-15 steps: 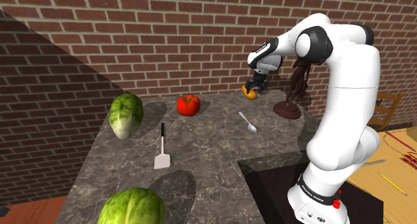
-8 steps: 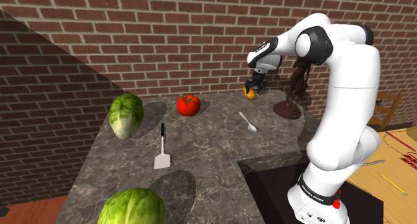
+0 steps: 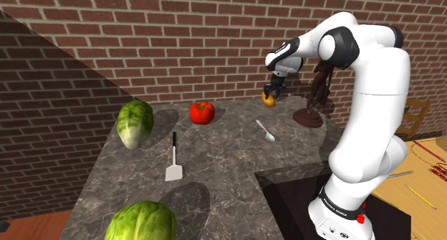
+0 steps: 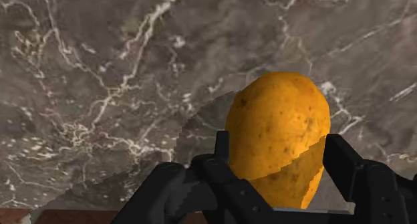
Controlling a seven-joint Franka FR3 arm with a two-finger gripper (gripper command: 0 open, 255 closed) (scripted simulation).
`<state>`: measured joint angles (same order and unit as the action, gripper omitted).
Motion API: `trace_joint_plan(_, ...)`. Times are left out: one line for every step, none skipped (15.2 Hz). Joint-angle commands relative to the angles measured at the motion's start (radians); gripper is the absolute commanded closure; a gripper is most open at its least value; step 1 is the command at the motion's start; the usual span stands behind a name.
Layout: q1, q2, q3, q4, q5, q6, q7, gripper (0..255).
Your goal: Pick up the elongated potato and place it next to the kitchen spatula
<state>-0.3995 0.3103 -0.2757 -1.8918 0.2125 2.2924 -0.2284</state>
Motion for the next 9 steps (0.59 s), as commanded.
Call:
trace_joint_plan(-0.004, -0.004, -0.011, -0.001, -0.013, -0.023, 0.008, 255)
trace_joint_plan(-0.004, -0.011, -0.012, 0.004, -0.017, -0.034, 0.011, 255)
trace_joint_plan(-0.003, -0.017, -0.013, 0.009, -0.02, -0.046, 0.014, 255)
trace_joint_plan(-0.002, -0.023, -0.014, 0.015, -0.024, -0.057, 0.017, 255)
trace_joint_plan(-0.002, -0.029, -0.016, 0.021, -0.027, -0.068, 0.02, 255)
trace_joint_plan(-0.001, -0.035, -0.017, 0.027, -0.03, -0.08, 0.022, 255)
trace_joint_plan(0.0, -0.041, -0.018, 0.033, -0.033, -0.091, 0.025, 255)
trace_joint_plan(-0.002, -0.033, -0.017, 0.032, -0.029, -0.081, 0.021, 255)
trace_joint_plan(-0.002, -0.033, -0.017, 0.032, -0.029, -0.081, 0.021, 0)
